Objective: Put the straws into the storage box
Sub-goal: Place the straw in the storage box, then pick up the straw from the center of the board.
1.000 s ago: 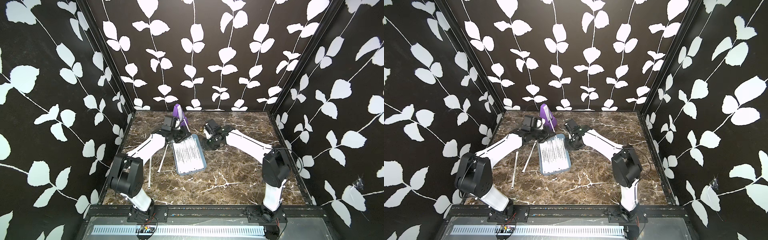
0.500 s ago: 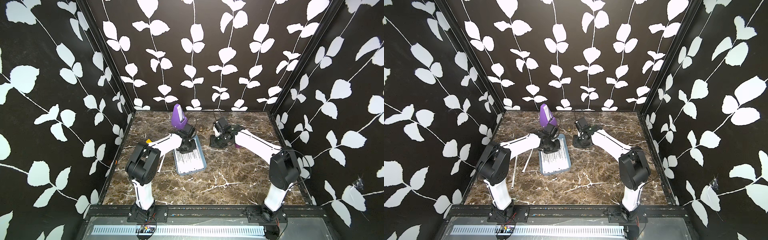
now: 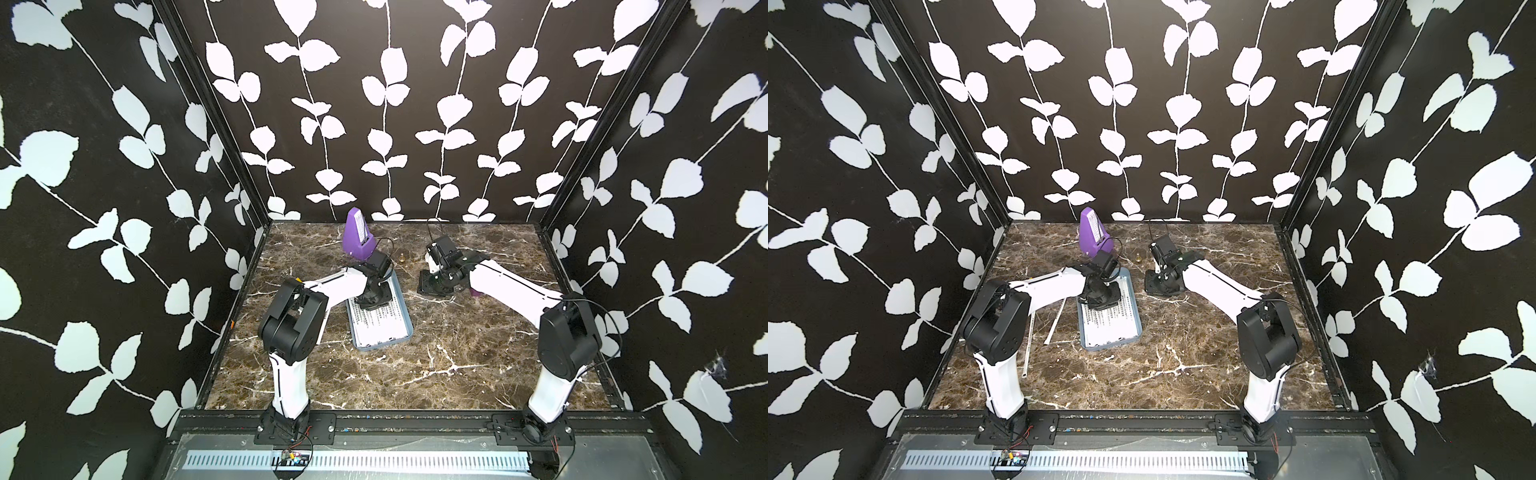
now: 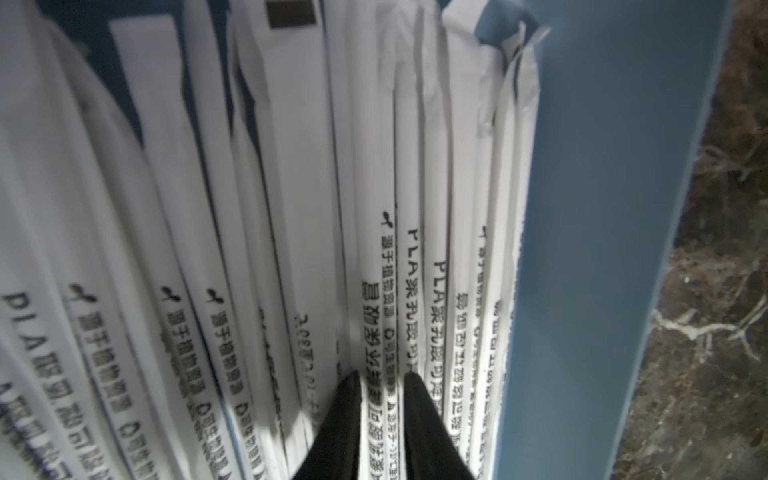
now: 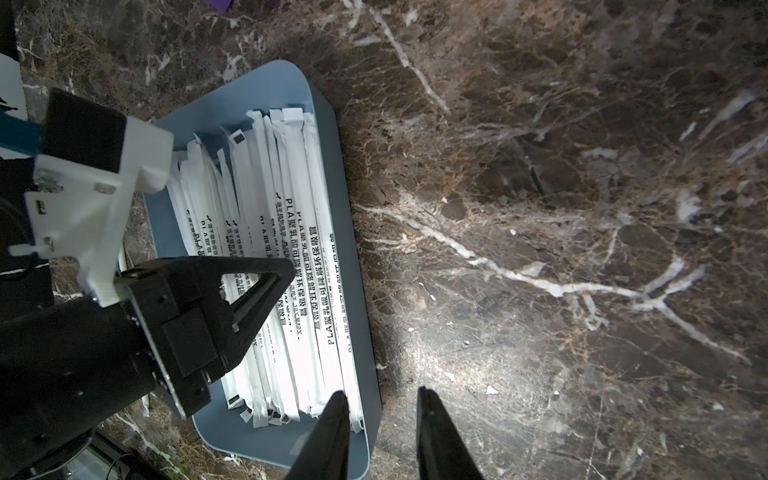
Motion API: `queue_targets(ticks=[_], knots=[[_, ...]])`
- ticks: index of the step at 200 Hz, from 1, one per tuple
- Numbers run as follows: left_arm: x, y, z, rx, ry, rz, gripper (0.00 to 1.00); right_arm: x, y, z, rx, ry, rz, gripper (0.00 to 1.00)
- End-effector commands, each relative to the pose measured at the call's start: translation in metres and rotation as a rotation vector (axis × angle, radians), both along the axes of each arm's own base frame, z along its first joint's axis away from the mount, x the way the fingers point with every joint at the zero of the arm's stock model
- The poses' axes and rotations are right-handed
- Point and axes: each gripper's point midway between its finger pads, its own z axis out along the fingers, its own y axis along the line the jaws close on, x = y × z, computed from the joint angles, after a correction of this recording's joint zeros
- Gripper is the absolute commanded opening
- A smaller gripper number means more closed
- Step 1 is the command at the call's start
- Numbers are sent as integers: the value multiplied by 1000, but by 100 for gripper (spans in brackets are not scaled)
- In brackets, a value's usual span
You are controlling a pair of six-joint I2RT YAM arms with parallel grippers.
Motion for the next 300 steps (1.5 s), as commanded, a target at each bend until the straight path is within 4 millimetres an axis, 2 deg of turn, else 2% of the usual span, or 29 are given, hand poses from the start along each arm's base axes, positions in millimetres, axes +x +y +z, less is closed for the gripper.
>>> queue_targets(ticks=[1,31,48,70,88,108,137,175,213,259,300], knots=[[3,6,49,-9,-86,2,31,-3,4,-8,9,12,6,30],[-3,27,88,12,-160,-31,34,-5,14,-8,15,15,29,30],[-13,60,98,91,-181,-64,36,-10,27,-10,15,22,61,30],[-30,111,85,202,-165,-125,35,-23,44,-18,-8,40,116,30],[-39,135,69,235,-143,-197,35,-29,54,-22,-23,48,145,29],[-42,151,54,293,-92,-250,34,-32,61,-20,-32,46,166,29],[-36,166,33,320,-21,-255,31,-32,62,-13,-43,31,171,29],[-26,177,16,288,36,-222,29,-36,61,-13,-49,31,171,30],[-21,174,3,251,65,-229,27,-37,64,-14,-48,34,177,29],[-23,179,-16,251,120,-222,23,-37,65,-14,-47,32,180,29],[-25,180,-19,255,130,-216,12,-37,60,-18,-61,30,174,29]])
